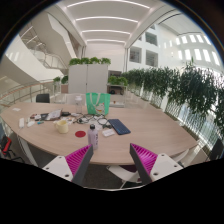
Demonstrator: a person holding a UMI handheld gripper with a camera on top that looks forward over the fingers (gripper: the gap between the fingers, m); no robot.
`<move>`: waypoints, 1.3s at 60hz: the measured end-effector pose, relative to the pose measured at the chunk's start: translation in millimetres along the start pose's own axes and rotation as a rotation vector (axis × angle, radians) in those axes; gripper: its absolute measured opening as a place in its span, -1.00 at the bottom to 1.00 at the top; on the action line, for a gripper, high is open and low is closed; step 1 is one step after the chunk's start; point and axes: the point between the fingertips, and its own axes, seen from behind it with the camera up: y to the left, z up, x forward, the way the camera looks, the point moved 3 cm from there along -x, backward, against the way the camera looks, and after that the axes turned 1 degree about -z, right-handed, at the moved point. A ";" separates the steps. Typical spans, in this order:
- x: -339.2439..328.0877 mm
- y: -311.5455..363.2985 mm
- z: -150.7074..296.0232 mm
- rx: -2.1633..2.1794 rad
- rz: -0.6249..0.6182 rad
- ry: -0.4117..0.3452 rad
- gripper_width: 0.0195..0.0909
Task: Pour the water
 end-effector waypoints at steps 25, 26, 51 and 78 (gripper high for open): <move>233.0 128.3 -65.9 0.089 0.085 -0.156 0.77; 243.8 128.3 -68.1 0.092 0.074 -0.150 0.77; 379.8 130.9 -70.6 0.023 0.043 -0.140 0.01; 398.9 116.8 -31.7 0.268 0.041 -0.019 -0.37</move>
